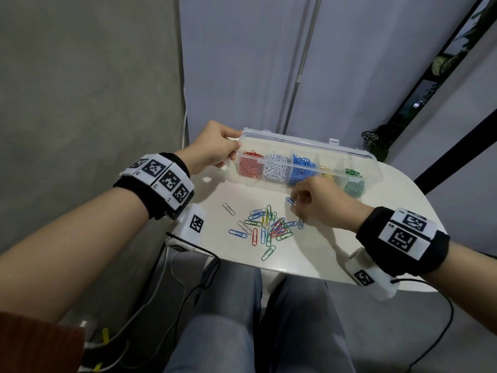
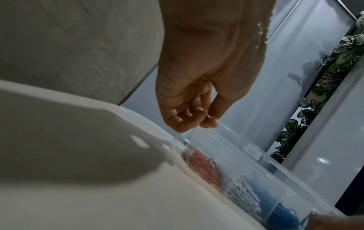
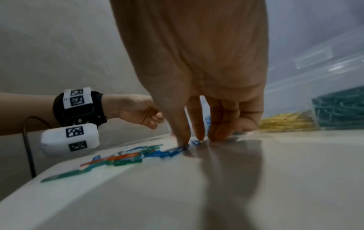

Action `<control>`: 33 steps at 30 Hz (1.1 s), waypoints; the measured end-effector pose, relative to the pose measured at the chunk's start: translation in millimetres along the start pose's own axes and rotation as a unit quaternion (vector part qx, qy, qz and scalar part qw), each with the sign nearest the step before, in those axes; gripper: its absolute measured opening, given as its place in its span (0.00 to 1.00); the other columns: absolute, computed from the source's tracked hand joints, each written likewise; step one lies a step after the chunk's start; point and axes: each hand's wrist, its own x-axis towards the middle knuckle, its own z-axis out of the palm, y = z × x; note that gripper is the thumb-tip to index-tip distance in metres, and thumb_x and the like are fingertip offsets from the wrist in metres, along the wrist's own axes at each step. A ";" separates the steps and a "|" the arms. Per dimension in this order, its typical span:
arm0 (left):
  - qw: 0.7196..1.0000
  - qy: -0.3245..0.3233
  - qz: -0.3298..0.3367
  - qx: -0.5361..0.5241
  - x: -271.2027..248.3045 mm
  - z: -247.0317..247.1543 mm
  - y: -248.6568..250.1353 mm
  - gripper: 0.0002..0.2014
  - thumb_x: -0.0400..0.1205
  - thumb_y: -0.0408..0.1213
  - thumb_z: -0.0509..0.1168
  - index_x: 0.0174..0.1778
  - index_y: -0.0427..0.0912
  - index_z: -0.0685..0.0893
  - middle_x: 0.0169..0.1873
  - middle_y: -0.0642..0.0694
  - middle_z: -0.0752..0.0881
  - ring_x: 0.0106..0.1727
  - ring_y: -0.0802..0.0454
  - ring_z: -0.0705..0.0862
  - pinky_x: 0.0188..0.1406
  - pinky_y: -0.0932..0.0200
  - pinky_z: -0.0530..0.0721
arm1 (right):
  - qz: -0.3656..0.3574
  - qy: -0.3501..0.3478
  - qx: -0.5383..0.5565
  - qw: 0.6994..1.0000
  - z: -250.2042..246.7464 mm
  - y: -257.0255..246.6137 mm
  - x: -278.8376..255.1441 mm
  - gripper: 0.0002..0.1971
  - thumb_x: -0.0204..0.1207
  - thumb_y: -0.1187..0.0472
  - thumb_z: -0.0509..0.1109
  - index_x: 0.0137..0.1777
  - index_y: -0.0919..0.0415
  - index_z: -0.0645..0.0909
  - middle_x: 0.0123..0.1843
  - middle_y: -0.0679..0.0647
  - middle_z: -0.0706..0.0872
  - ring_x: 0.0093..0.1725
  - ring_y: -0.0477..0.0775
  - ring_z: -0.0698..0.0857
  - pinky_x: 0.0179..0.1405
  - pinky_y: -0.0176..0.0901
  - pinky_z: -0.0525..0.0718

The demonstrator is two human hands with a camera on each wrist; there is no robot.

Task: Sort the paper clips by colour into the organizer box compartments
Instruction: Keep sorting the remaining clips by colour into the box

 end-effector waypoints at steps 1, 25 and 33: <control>1.000 0.000 0.001 -0.001 -0.2 0.0 0.0 0.18 0.84 0.28 0.62 0.71 0.38 0.80 0.24 0.44 0.77 0.21 0.55 0.67 0.24 0.60 0.67 | 0.007 0.001 0.006 1.000 0.1 -0.4 -0.4 0.04 0.67 0.69 0.74 0.35 0.60 0.85 0.33 0.55 0.87 0.34 0.53 0.80 0.36 0.45 0.79; 1.000 -0.001 0.001 0.002 1.7 0.4 -0.6 0.19 0.84 0.28 0.62 0.72 0.37 0.79 0.24 0.44 0.78 0.22 0.55 0.68 0.23 0.61 0.68 | -0.140 -0.036 -0.060 0.988 0.3 2.8 -14.8 0.04 0.68 0.67 0.71 0.38 0.61 0.87 0.41 0.54 0.84 0.38 0.58 0.82 0.40 0.53 0.81; 1.000 -0.003 0.001 0.002 1.8 0.0 -1.1 0.19 0.84 0.28 0.62 0.73 0.37 0.78 0.24 0.44 0.78 0.21 0.55 0.68 0.23 0.61 0.68 | -0.099 -0.035 -0.083 0.991 0.9 -3.4 -13.3 0.07 0.69 0.69 0.65 0.38 0.61 0.85 0.36 0.54 0.87 0.36 0.56 0.82 0.37 0.48 0.81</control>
